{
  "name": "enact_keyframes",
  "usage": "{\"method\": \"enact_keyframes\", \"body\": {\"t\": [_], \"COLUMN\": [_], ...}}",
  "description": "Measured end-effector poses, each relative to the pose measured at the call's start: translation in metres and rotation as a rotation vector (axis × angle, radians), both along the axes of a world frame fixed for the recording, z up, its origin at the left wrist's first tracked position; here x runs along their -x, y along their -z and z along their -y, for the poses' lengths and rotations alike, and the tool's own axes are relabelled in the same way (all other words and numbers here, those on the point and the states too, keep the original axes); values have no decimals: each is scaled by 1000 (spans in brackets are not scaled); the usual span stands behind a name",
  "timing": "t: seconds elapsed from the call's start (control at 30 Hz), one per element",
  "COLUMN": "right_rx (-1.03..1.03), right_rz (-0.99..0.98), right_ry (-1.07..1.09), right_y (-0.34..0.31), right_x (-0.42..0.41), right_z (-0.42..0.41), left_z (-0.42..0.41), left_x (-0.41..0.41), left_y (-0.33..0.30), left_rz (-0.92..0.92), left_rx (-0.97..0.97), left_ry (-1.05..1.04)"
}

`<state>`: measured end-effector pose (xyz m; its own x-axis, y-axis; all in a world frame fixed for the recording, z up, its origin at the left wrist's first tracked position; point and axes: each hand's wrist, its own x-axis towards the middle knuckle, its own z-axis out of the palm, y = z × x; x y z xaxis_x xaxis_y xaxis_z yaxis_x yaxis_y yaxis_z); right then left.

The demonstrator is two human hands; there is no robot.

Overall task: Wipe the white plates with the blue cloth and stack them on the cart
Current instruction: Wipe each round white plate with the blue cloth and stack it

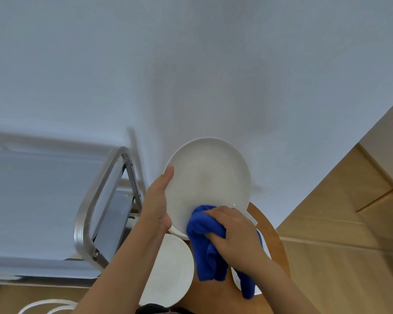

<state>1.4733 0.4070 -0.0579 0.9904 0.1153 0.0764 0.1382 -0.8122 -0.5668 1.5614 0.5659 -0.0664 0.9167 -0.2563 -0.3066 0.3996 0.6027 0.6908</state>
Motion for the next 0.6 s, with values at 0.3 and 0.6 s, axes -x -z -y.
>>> {"method": "enact_keyframes", "body": {"t": [0.3,0.6], "right_rx": [-501,-167], "right_rz": [169,114], "right_ry": [213,56], "right_y": [-47,-8], "right_x": [-33,-22], "right_z": [31,-34], "left_z": [9,8], "left_x": [9,10], "left_y": [-5,-12], "left_rz": [-93,-119], "left_rx": [10,87], "left_ry": [79,164]}}
